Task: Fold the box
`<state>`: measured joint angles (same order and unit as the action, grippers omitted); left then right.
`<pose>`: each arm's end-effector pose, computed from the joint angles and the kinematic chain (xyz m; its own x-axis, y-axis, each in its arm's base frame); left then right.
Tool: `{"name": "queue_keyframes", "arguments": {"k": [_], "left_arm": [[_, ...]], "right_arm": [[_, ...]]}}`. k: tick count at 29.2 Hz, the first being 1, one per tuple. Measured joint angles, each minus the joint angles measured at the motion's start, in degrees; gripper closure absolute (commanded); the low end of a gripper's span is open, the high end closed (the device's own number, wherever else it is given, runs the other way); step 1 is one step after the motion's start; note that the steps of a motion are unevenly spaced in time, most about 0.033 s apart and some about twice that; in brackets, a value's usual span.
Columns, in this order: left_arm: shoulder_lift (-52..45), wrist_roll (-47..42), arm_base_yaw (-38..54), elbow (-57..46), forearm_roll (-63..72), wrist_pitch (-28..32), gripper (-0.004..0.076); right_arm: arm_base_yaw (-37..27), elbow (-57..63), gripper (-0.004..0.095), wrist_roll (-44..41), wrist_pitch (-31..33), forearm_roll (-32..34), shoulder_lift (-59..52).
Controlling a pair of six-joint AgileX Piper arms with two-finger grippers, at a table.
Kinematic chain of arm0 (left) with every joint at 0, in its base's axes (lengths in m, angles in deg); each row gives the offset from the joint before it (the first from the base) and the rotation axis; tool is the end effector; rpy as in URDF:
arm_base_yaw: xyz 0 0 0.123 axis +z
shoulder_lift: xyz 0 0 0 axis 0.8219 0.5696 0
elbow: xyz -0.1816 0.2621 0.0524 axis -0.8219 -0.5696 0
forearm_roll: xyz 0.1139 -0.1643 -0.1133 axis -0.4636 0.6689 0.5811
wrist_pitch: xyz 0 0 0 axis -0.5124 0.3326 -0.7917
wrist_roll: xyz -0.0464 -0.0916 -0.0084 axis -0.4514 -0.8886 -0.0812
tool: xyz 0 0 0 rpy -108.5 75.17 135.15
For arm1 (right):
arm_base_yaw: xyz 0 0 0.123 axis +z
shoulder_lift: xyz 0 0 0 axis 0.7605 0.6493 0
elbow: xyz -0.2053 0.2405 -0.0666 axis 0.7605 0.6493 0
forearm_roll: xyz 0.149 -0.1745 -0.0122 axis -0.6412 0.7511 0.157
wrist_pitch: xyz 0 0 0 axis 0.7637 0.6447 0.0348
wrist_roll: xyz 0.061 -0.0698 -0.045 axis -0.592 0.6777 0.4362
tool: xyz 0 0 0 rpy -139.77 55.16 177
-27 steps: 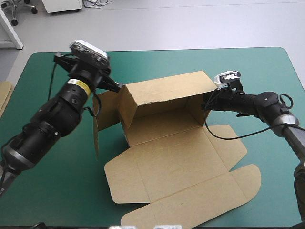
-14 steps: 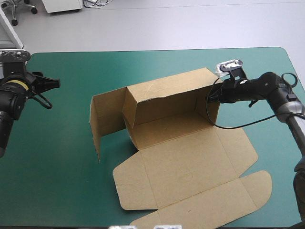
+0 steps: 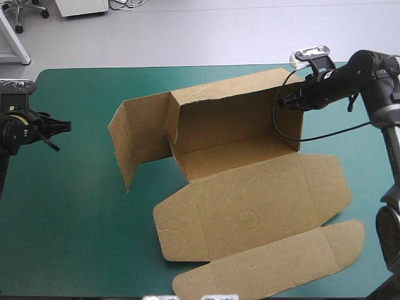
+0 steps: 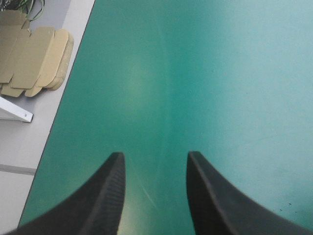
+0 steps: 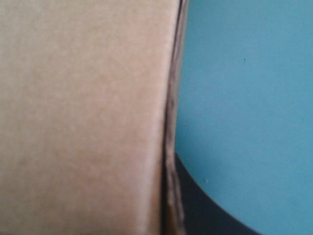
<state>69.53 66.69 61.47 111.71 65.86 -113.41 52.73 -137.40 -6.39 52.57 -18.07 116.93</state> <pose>0.2347 0.0402 0.4222 -0.6845 0.0487 -0.7274 -0.1275 0.9744 0.1852 0.3541 0.0532 0.4223 -0.7642 -0.2515 -0.5939 -0.4071 0.9023 0.1418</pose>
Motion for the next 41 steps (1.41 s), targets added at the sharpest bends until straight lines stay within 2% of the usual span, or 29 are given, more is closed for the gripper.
{"name": "queue_keyframes", "arguments": {"k": [6,14,20,22,25,28,30,32,41], "left_arm": [[0.17,2.28,0.00,0.00,1.41,-1.17,0.0429],[0.31,4.16,0.00,0.00,3.40,-1.39,0.0429],[0.49,5.96,0.00,0.00,5.43,-1.44,0.0429],[0.74,6.12,0.00,0.00,5.74,-1.44,0.0429],[1.18,6.42,0.00,0.00,6.34,-1.44,0.0429],[1.54,6.55,0.00,0.00,6.57,-1.44,0.0429],[1.59,6.67,0.00,0.00,6.63,-1.44,0.0429],[1.59,6.78,0.00,0.00,6.77,-1.44,0.0429],[1.59,6.95,0.00,0.00,6.95,-1.44,0.0429]], "right_arm": [[0.00,-5.46,0.0924,-3.37,1.79,1.25,5.94],[0.00,-6.14,0.0924,-4.97,1.71,1.24,14.01],[0.00,-7.60,0.0907,-5.88,1.45,1.02,15.51],[0.15,-7.67,0.0849,-5.55,1.01,1.02,15.58],[0.97,-7.71,0.0690,-4.40,-0.62,1.02,15.83],[1.70,-7.78,0.0431,-3.75,-2.61,-0.44,16.57],[1.96,-7.78,0.0294,-3.56,-3.70,-0.88,16.88],[1.96,-7.78,0.0273,-3.51,-4.44,-0.88,17.01],[1.97,-7.67,0.0372,-3.98,-6.46,-1.10,13.16]]}}
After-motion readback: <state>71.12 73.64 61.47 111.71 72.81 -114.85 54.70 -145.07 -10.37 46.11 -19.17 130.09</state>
